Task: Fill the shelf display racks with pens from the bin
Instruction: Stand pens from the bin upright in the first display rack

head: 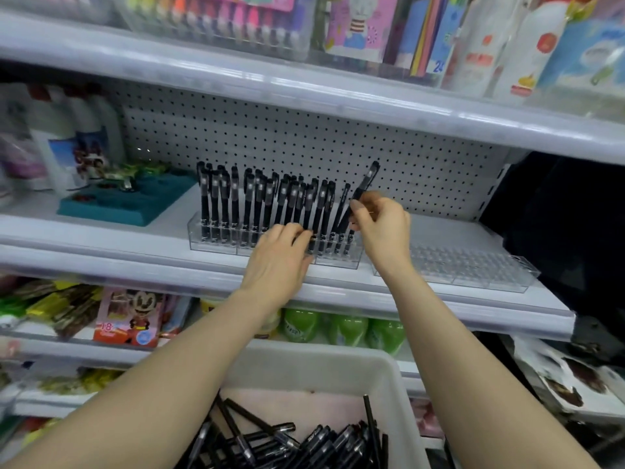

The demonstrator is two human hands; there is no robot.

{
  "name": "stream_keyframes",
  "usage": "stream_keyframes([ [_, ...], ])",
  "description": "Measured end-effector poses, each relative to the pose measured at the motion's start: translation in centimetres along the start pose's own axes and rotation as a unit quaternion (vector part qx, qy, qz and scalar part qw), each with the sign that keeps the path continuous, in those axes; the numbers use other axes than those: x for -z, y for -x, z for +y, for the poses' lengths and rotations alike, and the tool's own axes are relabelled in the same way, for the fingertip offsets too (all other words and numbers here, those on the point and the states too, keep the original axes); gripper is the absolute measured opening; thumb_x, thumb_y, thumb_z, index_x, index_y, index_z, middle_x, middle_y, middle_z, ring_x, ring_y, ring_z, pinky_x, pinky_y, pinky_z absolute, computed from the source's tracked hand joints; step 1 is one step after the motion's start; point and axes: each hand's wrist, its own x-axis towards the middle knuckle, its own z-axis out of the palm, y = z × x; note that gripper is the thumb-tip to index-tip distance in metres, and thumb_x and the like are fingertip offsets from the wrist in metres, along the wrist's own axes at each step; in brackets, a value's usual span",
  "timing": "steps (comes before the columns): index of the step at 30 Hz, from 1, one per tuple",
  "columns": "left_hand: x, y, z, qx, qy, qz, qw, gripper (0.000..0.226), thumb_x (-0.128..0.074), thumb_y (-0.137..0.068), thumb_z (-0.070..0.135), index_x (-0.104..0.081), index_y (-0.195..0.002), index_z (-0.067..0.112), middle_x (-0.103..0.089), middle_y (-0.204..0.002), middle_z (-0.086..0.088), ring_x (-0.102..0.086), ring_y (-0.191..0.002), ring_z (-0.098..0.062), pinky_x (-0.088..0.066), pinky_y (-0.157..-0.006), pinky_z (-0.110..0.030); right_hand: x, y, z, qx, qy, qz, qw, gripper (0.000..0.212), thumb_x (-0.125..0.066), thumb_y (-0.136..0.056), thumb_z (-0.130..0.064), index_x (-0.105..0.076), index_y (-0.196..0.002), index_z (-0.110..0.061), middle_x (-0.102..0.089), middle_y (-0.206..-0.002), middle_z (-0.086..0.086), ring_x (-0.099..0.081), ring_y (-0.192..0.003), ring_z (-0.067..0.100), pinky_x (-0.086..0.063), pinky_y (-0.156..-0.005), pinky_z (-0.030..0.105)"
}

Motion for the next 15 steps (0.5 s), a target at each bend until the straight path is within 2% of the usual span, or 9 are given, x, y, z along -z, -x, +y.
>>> stream_keyframes([
  [4, -0.2, -0.4, -0.1, -0.003, -0.018, 0.017, 1.0, 0.048, -0.053, -0.095, 0.036, -0.049, -0.137, 0.015, -0.05, -0.132, -0.003, -0.043, -0.116, -0.023, -0.036, -0.102, -0.039, -1.7, -0.3, 1.3, -0.029, 0.039, -0.029, 0.998, 0.021, -0.062, -0.093, -0.025, -0.071, -0.101, -0.008, -0.072, -0.075, 0.008, -0.069, -0.074, 0.026, -0.057, -0.075, 0.043],
  [7, -0.5, -0.5, -0.3, -0.001, -0.026, 0.024, 0.999, 0.046, -0.057, -0.092, 0.036, -0.053, -0.133, 0.015, -0.052, -0.128, -0.003, -0.044, -0.112, -0.023, -0.037, -0.097, -0.039, -2.8, 0.2, 2.0, -0.036, 0.078, -0.062, 0.994, 0.017, -0.066, -0.091, -0.023, -0.073, -0.095, -0.008, -0.072, -0.08, 0.013, -0.066, -0.078, 0.031, -0.056, -0.077, 0.043],
  [15, -1.0, -0.3, -0.5, -0.007, -0.026, 0.042, 0.999, 0.047, -0.064, -0.088, 0.036, -0.057, -0.129, 0.014, -0.055, -0.124, -0.003, -0.048, -0.106, -0.025, -0.041, -0.093, -0.041, -3.6, 0.3, 2.2, -0.045, 0.095, -0.038, 0.994, 0.022, -0.067, -0.091, -0.025, -0.074, -0.101, -0.007, -0.07, -0.098, 0.015, -0.064, -0.089, 0.032, -0.053, -0.083, 0.041],
])
